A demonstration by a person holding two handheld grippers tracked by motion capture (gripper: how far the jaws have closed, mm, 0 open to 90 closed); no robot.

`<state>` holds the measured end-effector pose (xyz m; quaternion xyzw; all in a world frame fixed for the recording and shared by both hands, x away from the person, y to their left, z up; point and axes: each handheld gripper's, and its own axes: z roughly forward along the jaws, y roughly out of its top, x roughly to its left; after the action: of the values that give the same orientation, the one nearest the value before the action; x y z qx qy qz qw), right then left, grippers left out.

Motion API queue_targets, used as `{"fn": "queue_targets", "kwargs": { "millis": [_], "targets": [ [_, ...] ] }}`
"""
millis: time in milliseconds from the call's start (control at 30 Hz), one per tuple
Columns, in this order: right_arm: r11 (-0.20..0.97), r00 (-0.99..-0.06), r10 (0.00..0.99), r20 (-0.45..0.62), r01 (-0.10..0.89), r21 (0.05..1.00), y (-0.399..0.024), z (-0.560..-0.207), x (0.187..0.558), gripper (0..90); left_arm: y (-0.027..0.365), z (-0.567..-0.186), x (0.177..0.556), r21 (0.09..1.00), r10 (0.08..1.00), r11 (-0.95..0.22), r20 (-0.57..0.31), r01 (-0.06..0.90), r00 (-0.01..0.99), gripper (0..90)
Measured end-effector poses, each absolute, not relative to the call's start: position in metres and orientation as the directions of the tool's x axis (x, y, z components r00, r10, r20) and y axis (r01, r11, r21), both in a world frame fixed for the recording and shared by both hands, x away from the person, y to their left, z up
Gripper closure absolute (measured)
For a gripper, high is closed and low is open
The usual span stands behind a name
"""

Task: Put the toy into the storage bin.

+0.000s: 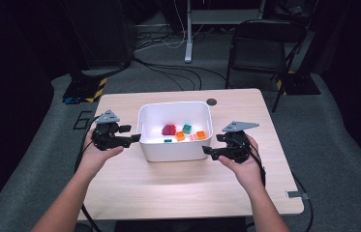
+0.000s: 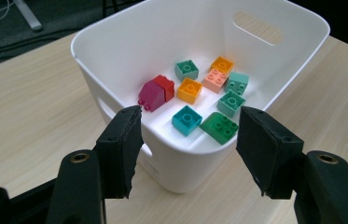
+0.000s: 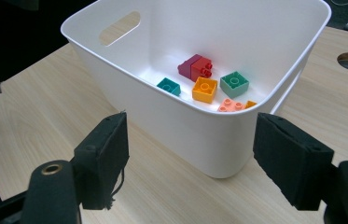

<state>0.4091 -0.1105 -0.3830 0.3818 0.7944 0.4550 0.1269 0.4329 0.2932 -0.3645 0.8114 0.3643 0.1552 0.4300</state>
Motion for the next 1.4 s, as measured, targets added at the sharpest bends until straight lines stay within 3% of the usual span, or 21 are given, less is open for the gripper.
{"fn": "queue_targets", "kwargs": {
  "millis": [567,933,1400],
  "targets": [
    [0.257,-0.612,0.773,0.165,0.540,0.801,-0.127,-0.396,0.419,27.2,0.320,-0.424,0.422,0.820,0.781,-0.327,-0.045,0.469,0.623,40.0],
    [0.313,-0.596,0.796,0.103,0.551,0.773,-0.125,-0.407,0.425,27.4,0.339,-0.461,0.419,0.814,0.812,-0.261,-0.104,0.518,0.574,39.7],
    [0.346,-0.572,0.819,0.049,0.559,0.754,-0.141,-0.434,0.408,27.3,0.341,-0.484,0.420,0.785,0.827,-0.288,-0.083,0.548,0.555,39.5]
  ]
}}
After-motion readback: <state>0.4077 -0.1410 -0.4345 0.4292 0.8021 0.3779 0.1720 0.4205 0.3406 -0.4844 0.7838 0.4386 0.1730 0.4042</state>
